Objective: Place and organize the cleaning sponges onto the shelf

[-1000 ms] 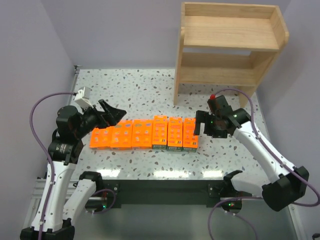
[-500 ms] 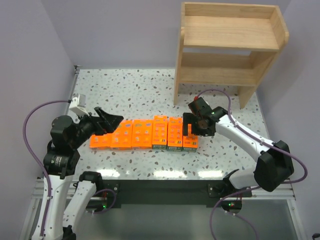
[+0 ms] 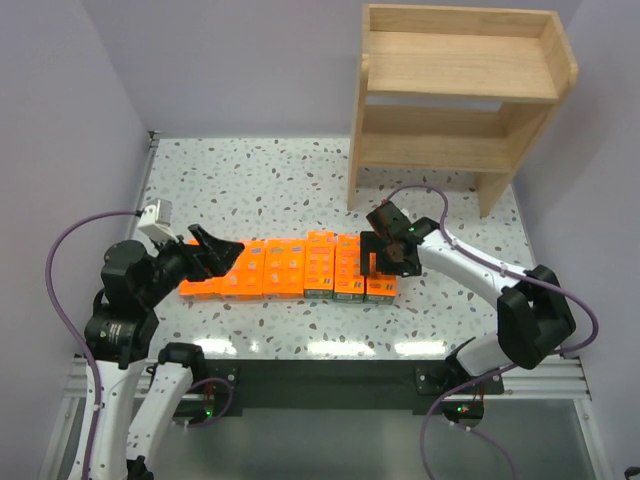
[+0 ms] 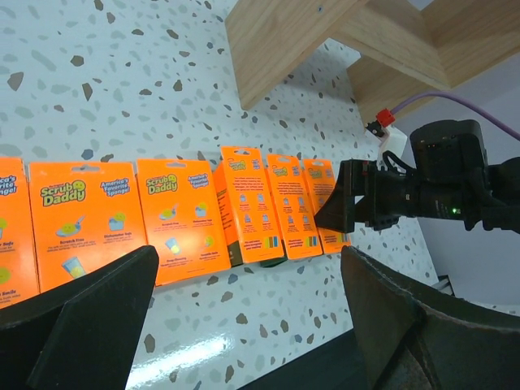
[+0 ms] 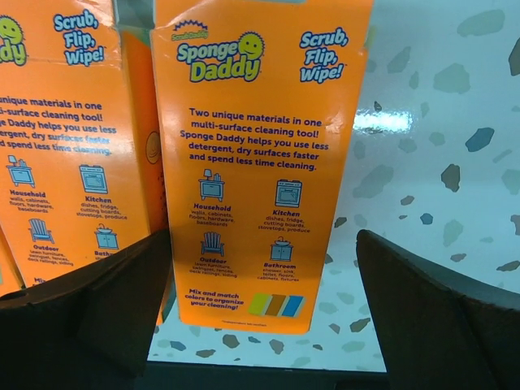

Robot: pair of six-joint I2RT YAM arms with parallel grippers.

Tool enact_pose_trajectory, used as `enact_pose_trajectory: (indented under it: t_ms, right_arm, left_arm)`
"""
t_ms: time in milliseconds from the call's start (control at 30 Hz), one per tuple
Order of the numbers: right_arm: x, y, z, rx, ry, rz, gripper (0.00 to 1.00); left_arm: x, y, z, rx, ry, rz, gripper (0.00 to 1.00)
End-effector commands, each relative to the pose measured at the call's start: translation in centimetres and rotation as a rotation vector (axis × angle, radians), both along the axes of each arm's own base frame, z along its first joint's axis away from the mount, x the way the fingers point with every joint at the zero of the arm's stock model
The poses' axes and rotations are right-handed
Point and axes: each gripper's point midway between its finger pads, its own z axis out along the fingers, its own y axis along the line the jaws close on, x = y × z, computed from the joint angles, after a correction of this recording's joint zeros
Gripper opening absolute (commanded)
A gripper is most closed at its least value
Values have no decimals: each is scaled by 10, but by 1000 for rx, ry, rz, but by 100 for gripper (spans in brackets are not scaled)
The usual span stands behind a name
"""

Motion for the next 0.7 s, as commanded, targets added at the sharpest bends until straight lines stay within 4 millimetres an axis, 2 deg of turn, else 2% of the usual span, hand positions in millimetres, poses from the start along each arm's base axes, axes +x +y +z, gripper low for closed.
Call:
enact_pose_trajectory:
  t_ms: [0, 167, 433, 567, 667]
  right_arm:
    - [-2, 4, -4, 19, -6, -4, 99]
    - [-5, 0, -15, -20, 28, -2, 99]
    - [-9, -32, -10, -164, 9, 17, 99]
    - [-9, -28, -7, -138, -10, 79, 99]
    - [-18, -23, -6, -77, -17, 123, 99]
  left_arm:
    - [-2, 1, -4, 34, -7, -9, 100]
    - [-3, 1, -7, 43, -6, -17, 100]
    - [-9, -4, -14, 15, 8, -38, 100]
    - [-11, -11, -22, -21, 36, -71, 100]
    - [-12, -15, -23, -38, 40, -87, 100]
